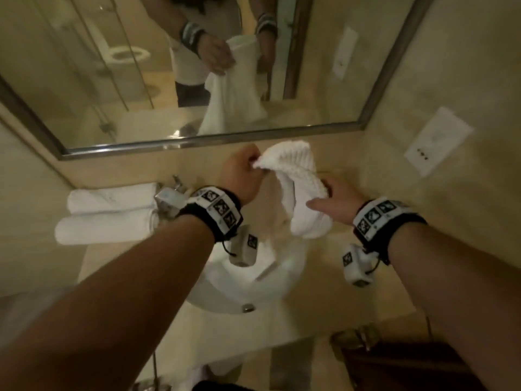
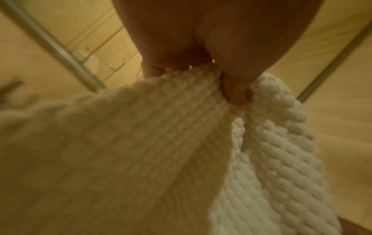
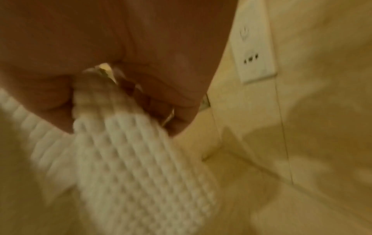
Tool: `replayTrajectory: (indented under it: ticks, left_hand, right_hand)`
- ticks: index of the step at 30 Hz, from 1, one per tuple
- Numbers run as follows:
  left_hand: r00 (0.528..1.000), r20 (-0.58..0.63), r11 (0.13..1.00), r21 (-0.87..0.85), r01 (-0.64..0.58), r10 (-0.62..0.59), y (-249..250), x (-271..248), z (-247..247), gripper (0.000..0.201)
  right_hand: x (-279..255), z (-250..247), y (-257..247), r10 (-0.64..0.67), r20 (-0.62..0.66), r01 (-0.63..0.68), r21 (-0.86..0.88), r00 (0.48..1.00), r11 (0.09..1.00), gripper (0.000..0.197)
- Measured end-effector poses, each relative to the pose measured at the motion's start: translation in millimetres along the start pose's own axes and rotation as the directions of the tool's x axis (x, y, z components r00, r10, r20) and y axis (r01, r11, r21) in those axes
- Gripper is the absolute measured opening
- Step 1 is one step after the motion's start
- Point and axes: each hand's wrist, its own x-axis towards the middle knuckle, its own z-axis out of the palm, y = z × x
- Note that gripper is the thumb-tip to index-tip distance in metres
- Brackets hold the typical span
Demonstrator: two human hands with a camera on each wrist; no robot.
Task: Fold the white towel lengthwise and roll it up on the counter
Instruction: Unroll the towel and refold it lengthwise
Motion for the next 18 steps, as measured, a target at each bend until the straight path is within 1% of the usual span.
replayTrajectory:
  ticks: [1, 2, 5, 8, 9, 11, 12, 13, 14, 15, 16, 17, 18]
  left_hand:
    - [0.998, -0.055, 1.0, -0.011, -0.024, 0.023, 22, 11, 3, 0.011]
    - [0.994, -0.101, 0.997, -0.045, -0.056, 0.051, 45, 20, 9, 0.014]
    - [0.957, -0.215, 0.956, -0.178, -0.235, 0.195, 113, 40, 22, 0.023]
    - [0.893, -0.312, 0.916, -0.135, -0.378, 0.323, 161, 52, 28, 0.023]
    - [0.893, -0.31, 0.916, -0.13, -0.38, 0.326, 169, 52, 32, 0.023]
    - [0.932, -0.24, 0.934, -0.168, -0.316, 0.272, 168, 45, 44, 0.018]
    - [0.955, -0.196, 0.951, -0.176, -0.256, 0.221, 160, 39, 53, 0.015]
    - [0.979, -0.14, 0.972, -0.164, -0.167, 0.145, 144, 32, 65, 0.014]
    - [0.995, -0.075, 0.99, -0.12, -0.072, 0.064, 122, 26, 78, 0.015]
    - [1.0, 0.001, 0.999, -0.033, 0.022, -0.022, 97, 20, 92, 0.022]
    - [0.99, 0.083, 0.988, 0.114, 0.102, -0.112, 69, 12, 107, 0.032]
    - [0.96, 0.162, 0.943, 0.28, 0.178, -0.229, 44, 2, 119, 0.042]
    - [0.907, 0.22, 0.874, 0.42, 0.244, -0.359, 19, -11, 131, 0.05]
  right_hand:
    - [-1, -21, 4, -0.022, -0.069, 0.022, -0.006, 0.997, 1.0, 0.059]
    - [-4, -42, 10, -0.039, -0.132, 0.039, -0.005, 0.99, 0.999, 0.059]
    - [-12, -90, 31, -0.097, -0.311, 0.102, 0.0, 0.946, 0.995, 0.046]
    - [-22, -112, 54, -0.104, -0.37, 0.119, 0.017, 0.923, 0.993, 0.035]
    - [-24, -115, 64, -0.094, -0.371, 0.111, 0.025, 0.924, 0.994, 0.032]
    - [-23, -111, 87, -0.025, -0.33, 0.034, 0.022, 0.944, 0.999, 0.028]
    - [-23, -108, 99, 0.019, -0.304, -0.024, -0.01, 0.953, 1.0, 0.026]
    - [-22, -101, 113, 0.071, -0.277, -0.081, -0.023, 0.958, 0.996, 0.026]
    - [-21, -94, 126, 0.133, -0.236, -0.141, -0.021, 0.963, 0.99, 0.032]
    - [-20, -84, 143, 0.197, -0.194, -0.209, -0.041, 0.961, 0.977, 0.04]
    - [-24, -75, 156, 0.254, -0.146, -0.271, -0.109, 0.956, 0.956, 0.049]
    - [-30, -66, 170, 0.303, -0.105, -0.319, -0.218, 0.947, 0.922, 0.057]
    - [-37, -58, 184, 0.341, -0.076, -0.347, -0.317, 0.937, 0.883, 0.063]
